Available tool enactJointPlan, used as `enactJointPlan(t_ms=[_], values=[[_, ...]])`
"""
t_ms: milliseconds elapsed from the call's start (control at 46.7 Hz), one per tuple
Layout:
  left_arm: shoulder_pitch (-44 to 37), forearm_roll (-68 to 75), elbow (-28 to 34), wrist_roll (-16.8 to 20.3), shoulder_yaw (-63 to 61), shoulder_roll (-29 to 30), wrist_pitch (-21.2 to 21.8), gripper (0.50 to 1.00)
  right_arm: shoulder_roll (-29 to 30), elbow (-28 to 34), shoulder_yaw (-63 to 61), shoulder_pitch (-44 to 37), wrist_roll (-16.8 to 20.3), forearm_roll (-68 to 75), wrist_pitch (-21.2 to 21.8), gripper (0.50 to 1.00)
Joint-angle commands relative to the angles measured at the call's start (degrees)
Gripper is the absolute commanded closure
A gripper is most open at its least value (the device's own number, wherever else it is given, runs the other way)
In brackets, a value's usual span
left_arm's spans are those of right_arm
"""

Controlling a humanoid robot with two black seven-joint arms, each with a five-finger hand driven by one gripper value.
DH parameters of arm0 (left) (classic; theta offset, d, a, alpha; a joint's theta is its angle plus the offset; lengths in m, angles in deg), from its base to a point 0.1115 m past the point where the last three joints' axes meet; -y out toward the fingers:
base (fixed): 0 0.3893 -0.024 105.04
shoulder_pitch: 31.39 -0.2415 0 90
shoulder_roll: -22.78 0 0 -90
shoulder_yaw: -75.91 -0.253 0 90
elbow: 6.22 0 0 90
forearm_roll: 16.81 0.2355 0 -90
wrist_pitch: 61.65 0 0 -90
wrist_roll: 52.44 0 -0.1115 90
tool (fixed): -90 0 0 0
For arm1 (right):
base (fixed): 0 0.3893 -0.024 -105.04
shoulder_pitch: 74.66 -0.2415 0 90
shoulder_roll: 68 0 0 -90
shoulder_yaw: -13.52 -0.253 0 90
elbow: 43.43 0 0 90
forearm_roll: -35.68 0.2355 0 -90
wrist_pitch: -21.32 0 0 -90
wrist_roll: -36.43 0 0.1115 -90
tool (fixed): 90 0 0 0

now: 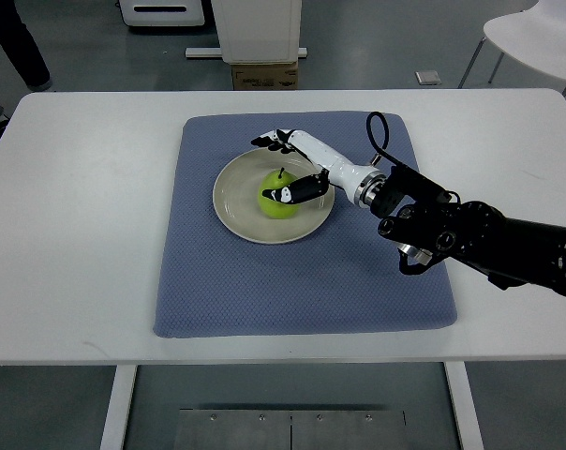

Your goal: Place pear on plate with right hand

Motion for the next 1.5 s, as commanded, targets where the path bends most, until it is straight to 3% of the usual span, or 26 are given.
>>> enactJointPlan(t_ms=[0, 321, 578, 963, 1220, 1477], values=[[0.00, 0.00, 0.00, 0.00, -0.01, 0.00, 0.00, 0.500, 0.00, 0.27, 0.00, -0.11, -0.01, -0.08, 0.22, 0.500], [0.00, 0.00, 0.00, 0.00, 0.08, 0.00, 0.00, 0.500, 0.00, 0.62, -1.67, -1.60, -0.01, -0.08, 0.30, 0.500], [0.00, 0.00, 0.00, 0.00, -0.01, 0.00, 0.00, 0.500, -9.14, 2.03, -7.28, -1.87, -0.10, 0.01, 0.65, 0.500], [0.00, 0.00, 0.00, 0.00, -0.01, 0.00, 0.00, 0.500, -16.79, 0.45, -27.05, 8.50, 2.80, 2.29, 9.35, 0.500], [0.00, 0.00, 0.00, 0.00, -0.01, 0.00, 0.00, 0.500, -16.18, -4.65, -35.24, 14.74, 6.05, 8.88, 13.75, 0.500], [0.00, 0.00, 0.00, 0.00, -0.01, 0.00, 0.00, 0.500, -16.09, -6.76, -40.77, 16.06, 12.99, 21.44, 16.21, 0.500]])
